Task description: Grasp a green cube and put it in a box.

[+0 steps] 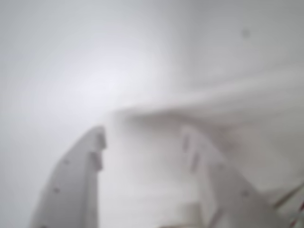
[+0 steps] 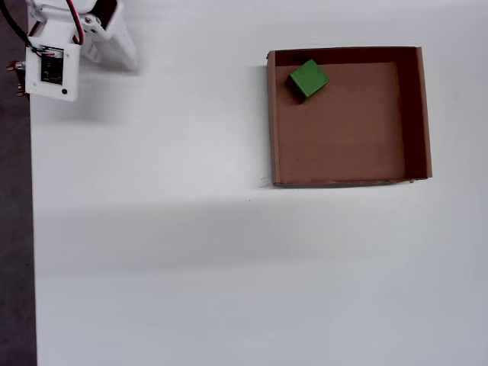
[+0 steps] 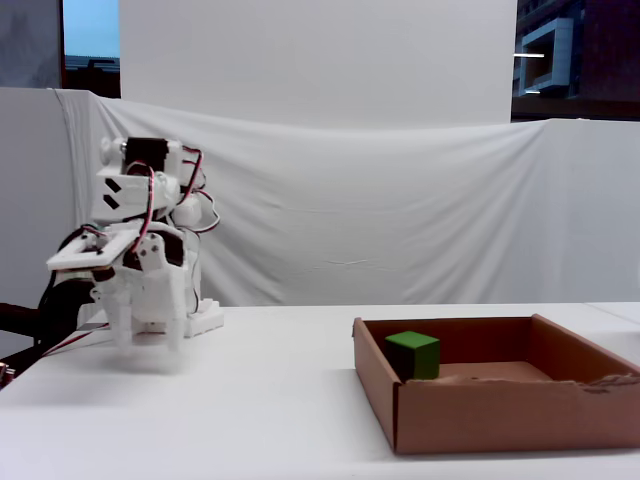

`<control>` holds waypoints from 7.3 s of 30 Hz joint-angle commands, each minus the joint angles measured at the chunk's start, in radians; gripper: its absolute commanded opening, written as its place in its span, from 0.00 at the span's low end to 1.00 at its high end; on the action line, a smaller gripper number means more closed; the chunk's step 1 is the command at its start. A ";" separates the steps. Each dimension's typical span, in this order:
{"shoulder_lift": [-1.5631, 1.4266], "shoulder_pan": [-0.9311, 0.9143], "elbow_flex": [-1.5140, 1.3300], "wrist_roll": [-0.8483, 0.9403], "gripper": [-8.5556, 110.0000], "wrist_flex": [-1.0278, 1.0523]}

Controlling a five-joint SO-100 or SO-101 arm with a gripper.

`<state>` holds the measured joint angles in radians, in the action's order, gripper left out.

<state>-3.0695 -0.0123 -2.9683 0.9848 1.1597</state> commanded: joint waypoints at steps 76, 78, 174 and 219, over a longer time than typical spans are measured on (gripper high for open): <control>-0.115 -0.101 -0.003 -0.021 0.26 0.072; -0.115 -0.101 -0.003 -0.023 0.26 0.072; -0.115 -0.101 -0.003 -0.037 0.26 0.072; -0.115 -0.101 -0.003 -0.046 0.26 0.071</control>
<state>-3.1799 -0.1074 -2.9775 0.9419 1.2257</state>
